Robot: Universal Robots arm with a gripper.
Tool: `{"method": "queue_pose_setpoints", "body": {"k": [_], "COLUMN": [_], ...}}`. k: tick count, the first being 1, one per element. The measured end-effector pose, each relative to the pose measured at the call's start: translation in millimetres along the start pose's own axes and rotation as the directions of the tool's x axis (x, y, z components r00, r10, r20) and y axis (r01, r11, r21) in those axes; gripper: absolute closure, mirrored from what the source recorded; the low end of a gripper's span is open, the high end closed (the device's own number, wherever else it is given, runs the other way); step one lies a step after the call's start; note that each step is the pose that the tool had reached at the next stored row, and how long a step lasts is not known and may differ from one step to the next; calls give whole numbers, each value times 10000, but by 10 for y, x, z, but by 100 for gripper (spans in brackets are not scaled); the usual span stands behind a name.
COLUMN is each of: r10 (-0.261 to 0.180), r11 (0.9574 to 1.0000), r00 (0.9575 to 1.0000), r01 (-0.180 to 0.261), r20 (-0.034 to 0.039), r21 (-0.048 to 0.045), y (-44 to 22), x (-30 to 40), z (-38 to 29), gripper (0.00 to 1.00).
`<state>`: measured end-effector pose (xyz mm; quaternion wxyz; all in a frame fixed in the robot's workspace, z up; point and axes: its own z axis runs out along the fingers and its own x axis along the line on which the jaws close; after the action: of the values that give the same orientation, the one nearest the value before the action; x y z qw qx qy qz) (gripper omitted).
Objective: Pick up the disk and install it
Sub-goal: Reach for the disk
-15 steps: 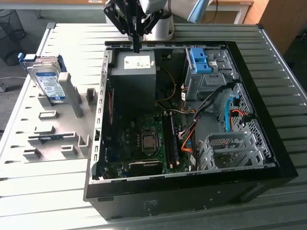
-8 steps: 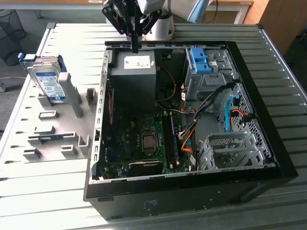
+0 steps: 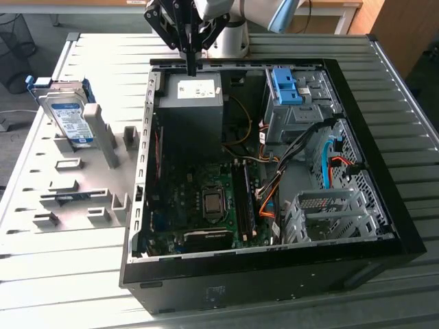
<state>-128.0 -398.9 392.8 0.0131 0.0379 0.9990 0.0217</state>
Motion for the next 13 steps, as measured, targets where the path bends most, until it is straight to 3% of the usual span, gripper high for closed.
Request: {"method": "queue_pose_setpoints", "body": {"k": [13], "r10": [1], "r11": [10000], "r00": [10000], "r01": [-1], "r20": [1], "r21": [0], "y": [-3], "x": [34], "z": [2], "gripper": [89]}}
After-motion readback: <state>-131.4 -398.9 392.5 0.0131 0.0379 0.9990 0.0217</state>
